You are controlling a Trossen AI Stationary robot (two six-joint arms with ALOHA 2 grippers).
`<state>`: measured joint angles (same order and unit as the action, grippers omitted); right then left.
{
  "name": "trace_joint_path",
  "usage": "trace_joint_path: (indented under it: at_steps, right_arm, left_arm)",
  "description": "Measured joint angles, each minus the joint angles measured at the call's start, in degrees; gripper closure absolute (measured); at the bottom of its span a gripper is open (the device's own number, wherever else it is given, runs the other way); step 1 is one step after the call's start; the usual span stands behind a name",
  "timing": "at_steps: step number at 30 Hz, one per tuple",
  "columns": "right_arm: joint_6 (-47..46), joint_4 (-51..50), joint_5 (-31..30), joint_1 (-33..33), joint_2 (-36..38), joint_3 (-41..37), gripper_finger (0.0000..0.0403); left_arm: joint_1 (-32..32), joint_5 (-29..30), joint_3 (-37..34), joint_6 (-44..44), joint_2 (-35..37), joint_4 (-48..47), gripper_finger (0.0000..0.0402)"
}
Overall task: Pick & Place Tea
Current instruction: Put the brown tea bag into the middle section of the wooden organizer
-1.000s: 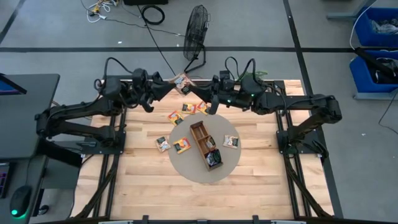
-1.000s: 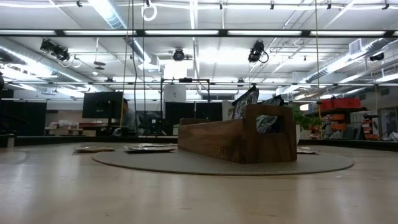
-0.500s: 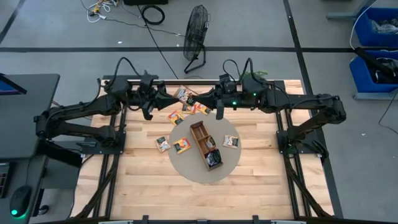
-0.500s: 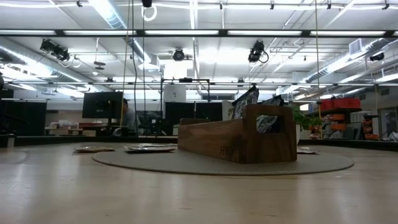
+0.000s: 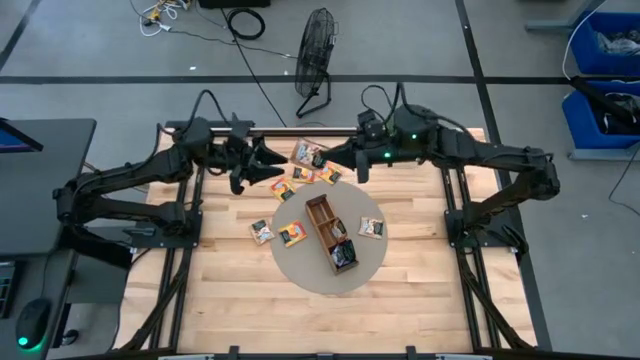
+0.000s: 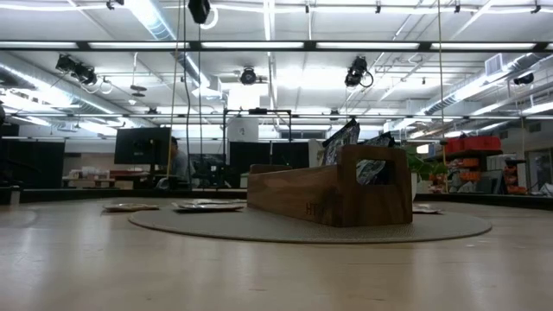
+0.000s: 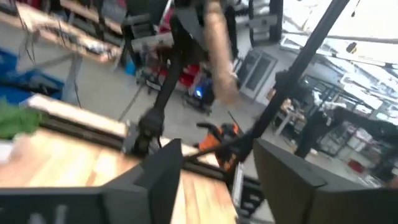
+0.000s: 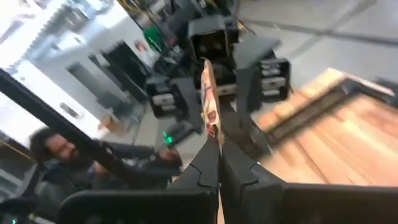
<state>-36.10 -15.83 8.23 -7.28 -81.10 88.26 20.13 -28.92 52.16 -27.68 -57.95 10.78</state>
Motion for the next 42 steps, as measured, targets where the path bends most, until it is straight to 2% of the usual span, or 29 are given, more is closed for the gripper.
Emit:
trace_joint_path:
  at_steps: [3, 6, 9, 19, 26, 31, 39, 42]
  right_arm:
    - [-0.1, -8.7, 0.4, -0.6, -0.3, 2.3, 0.0403]
    - [-1.6, -15.5, 2.9, -1.9, -0.3, 4.9, 0.0403]
    - [-4.0, -21.0, 6.9, -3.3, -0.3, 6.0, 0.0403]
    - [-8.2, -29.6, 16.6, -5.4, -3.2, 6.1, 0.0403]
    - [-8.6, -35.1, 26.4, -5.5, -9.7, 6.0, 0.0403]
    - [-6.8, -38.4, 30.7, -5.5, -15.0, 6.0, 0.0403]
    - [3.3, -57.0, 31.3, -6.5, -26.8, 12.2, 0.0403]
    - [6.4, -60.3, 31.3, -7.2, -30.4, 13.7, 0.0403]
  left_arm:
    - [0.9, -1.1, 0.0, 0.0, 0.5, -4.5, 0.0166]
    - [1.8, -0.9, 0.0, 1.8, 1.5, -9.1, 0.0158]
    - [3.0, 0.1, 0.0, 3.5, 2.8, -12.7, 0.0160]
    - [8.3, 1.7, 0.0, 6.5, 6.8, -24.0, 0.0181]
    - [10.0, 1.7, 0.0, 6.5, 7.1, -26.8, 0.0181]
    - [9.9, 1.7, 0.0, 7.3, 7.1, -27.1, 0.0181]
    - [9.9, 1.7, 0.0, 8.2, 7.1, -27.0, 0.0181]
    - [9.9, 2.2, 0.0, 9.2, 7.1, -27.0, 0.0181]
